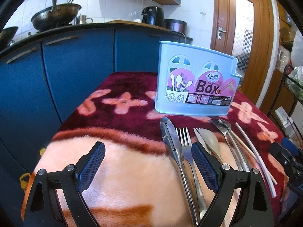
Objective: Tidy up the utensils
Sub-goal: 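Grasp a silver knife with the left tool while the right tool grasps a thin white stick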
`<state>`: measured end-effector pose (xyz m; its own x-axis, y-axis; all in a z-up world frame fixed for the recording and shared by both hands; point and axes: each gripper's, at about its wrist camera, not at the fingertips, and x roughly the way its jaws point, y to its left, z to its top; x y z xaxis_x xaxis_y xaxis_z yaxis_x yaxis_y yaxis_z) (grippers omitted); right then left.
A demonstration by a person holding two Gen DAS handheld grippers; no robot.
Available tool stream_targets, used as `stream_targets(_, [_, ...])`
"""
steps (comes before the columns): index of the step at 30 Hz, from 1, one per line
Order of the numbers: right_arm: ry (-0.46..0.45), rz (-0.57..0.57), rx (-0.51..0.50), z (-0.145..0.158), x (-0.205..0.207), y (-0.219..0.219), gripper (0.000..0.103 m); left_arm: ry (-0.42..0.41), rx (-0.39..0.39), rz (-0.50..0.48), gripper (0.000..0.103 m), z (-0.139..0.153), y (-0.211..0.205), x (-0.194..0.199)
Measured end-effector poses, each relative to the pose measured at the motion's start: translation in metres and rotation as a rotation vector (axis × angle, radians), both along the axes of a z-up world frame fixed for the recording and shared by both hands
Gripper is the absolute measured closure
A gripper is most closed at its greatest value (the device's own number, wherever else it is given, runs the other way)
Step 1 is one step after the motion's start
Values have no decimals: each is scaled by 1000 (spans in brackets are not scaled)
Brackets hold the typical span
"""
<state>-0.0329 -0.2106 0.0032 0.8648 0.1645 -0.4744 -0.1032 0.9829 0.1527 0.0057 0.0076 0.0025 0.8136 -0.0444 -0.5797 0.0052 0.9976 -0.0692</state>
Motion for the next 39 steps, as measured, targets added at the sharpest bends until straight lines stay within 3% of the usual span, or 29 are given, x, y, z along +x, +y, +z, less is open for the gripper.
stream_targets(12, [167, 78, -44, 14, 34, 3, 1, 134, -45, -71, 10, 8, 2, 29])
stream_targets(18, [247, 130, -121, 12, 53, 13, 23, 215, -38, -126, 14, 4, -5, 46])
stream_targets(26, [385, 158, -126, -6, 86, 19, 47, 293, -29, -144, 31, -5, -5, 68])
stream_targets(29, [413, 159, -111, -8, 96, 18, 50, 320, -21, -139, 36, -9, -3, 75])
stream_targets(39, [498, 168, -119, -12, 118, 19, 58, 361, -5, -178, 37, -11, 3, 85])
